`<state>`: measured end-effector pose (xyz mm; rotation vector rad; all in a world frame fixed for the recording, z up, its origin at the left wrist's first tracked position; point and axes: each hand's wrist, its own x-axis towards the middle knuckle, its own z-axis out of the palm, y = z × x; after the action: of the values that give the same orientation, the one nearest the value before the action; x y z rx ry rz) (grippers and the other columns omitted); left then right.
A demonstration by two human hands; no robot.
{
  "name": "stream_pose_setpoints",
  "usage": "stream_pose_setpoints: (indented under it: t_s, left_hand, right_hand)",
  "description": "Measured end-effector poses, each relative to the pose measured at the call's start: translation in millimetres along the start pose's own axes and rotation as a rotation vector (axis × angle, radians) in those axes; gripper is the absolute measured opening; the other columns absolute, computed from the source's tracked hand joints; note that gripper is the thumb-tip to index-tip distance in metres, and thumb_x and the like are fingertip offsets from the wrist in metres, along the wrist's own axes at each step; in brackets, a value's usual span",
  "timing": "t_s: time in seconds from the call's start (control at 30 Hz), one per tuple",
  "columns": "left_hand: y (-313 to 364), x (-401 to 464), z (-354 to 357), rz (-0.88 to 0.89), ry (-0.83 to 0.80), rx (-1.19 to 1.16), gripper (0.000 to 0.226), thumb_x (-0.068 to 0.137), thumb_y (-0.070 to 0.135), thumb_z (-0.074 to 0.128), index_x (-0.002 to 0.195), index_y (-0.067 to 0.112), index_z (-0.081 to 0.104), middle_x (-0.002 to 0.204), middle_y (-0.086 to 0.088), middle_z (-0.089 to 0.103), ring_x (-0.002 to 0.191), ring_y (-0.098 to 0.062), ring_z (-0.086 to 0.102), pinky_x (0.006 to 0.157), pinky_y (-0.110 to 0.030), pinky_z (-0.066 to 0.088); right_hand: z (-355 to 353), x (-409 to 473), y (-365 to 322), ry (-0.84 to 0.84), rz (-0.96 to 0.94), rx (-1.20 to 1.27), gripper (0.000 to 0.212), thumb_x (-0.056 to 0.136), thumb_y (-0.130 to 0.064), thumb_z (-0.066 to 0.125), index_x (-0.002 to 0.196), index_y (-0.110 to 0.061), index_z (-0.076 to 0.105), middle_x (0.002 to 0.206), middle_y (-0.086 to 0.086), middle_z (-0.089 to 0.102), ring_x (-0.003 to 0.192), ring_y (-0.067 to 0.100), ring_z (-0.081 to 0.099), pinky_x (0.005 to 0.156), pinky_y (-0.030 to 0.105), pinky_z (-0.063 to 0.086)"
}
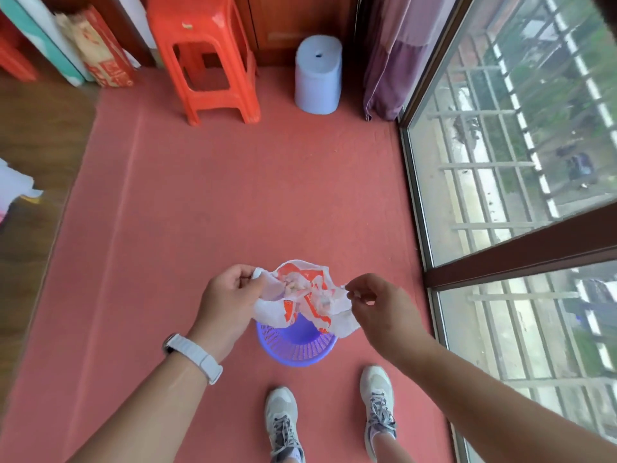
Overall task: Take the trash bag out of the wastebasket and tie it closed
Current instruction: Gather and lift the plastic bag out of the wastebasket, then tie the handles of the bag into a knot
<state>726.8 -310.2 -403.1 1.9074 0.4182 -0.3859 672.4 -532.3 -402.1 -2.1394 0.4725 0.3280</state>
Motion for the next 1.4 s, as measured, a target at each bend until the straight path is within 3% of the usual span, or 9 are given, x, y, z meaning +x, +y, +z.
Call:
stream_pose_setpoints:
  t_s: [0.2,0.3,0.43,0.73,0.9,1.0,1.07,1.27,1.4]
  left_hand:
    - [94.2,-58.4,-37.9,0.142,-0.011,-0.005,0.013,0.081,0.018,0.066,0.075,0.028,0.071,0.073,0.007,0.073,0.064,-0.003,0.06,0.059,-0.018,0.046]
    - [138.2,-86.9,-56.9,0.227,-0.01,-0.005,0.016,0.081,0.017,0.065,0.074,0.029,0.071,0.072,0.01,0.072,0.063,-0.001,0.059,0.057,-0.013,0.046]
    - [192.1,-119.0,-79.8,0.334,0.013,-0.007,0.018,0.082,0.015,0.065,0.074,0.03,0.071,0.07,0.014,0.071,0.062,0.003,0.059,0.056,-0.009,0.044]
    - [286.3,-171.5,-122.5,0.598,0.121,0.0,0.011,0.089,0.026,0.062,0.082,0.033,0.068,0.083,0.012,0.071,0.078,-0.005,0.065,0.068,-0.02,0.046]
    - [338.4,-192.9,-137.7,0.575,0.039,-0.155,0.01,0.091,0.029,0.062,0.088,0.027,0.071,0.085,0.006,0.072,0.086,-0.011,0.067,0.078,-0.03,0.053]
    - [363.9,-207.0,-141.2,0.552,-0.053,-0.276,0.014,0.092,0.024,0.062,0.09,0.013,0.071,0.083,-0.006,0.065,0.085,-0.021,0.062,0.09,-0.044,0.051]
    - [375.6,-215.6,-142.5,0.55,-0.07,-0.328,0.016,0.093,0.022,0.061,0.094,0.009,0.07,0.085,-0.008,0.063,0.087,-0.024,0.059,0.092,-0.045,0.049]
    - [388.1,-234.9,-146.7,0.482,-0.163,-0.548,0.021,0.093,0.018,0.062,0.109,0.005,0.067,0.086,-0.007,0.066,0.085,-0.022,0.064,0.079,-0.037,0.052]
    - [390.1,-240.6,-146.2,0.393,-0.32,-0.638,0.015,0.09,0.011,0.063,0.102,0.001,0.065,0.071,-0.004,0.063,0.065,-0.017,0.06,0.063,-0.027,0.052]
  right_hand:
    - [-74.3,-42.1,-85.1,0.152,-0.204,-0.087,0.029,0.078,-0.003,0.056,0.092,-0.023,0.071,0.087,-0.008,0.072,0.08,0.013,0.065,0.063,0.021,0.042]
    - [-106.6,-64.7,-123.3,0.185,-0.296,-0.125,0.028,0.08,-0.005,0.056,0.096,-0.023,0.07,0.093,-0.006,0.073,0.082,0.014,0.066,0.064,0.02,0.04]
    - [-146.2,-91.2,-170.7,0.238,-0.443,-0.157,0.027,0.08,-0.003,0.058,0.095,-0.021,0.07,0.092,-0.005,0.072,0.08,0.015,0.066,0.066,0.021,0.044]
    - [-225.2,-139.8,-269.0,0.354,-0.876,-0.278,0.02,0.085,-0.002,0.058,0.096,-0.012,0.072,0.091,0.002,0.071,0.081,0.022,0.065,0.068,0.035,0.054]
    - [-251.0,-157.2,-311.9,0.441,-1.037,-0.311,0.017,0.084,0.001,0.059,0.088,-0.011,0.071,0.082,0.003,0.071,0.075,0.022,0.065,0.062,0.031,0.053]
    - [-261.4,-165.2,-333.4,0.463,-1.069,-0.246,0.019,0.083,0.001,0.061,0.088,-0.013,0.072,0.085,-0.001,0.071,0.078,0.012,0.063,0.07,0.007,0.039]
    - [-267.3,-170.1,-346.1,0.458,-1.065,-0.226,0.02,0.084,0.0,0.059,0.089,-0.014,0.072,0.085,-0.002,0.07,0.076,0.009,0.061,0.069,0.002,0.035]
    - [-275.6,-184.3,-375.3,0.459,-1.109,-0.18,0.021,0.084,0.001,0.057,0.086,-0.014,0.073,0.082,-0.004,0.07,0.075,0.009,0.061,0.069,0.02,0.049]
    - [-271.8,-182.3,-389.4,0.343,-0.869,0.096,0.023,0.084,-0.003,0.058,0.078,-0.022,0.071,0.073,-0.003,0.071,0.067,0.014,0.066,0.068,0.035,0.056]
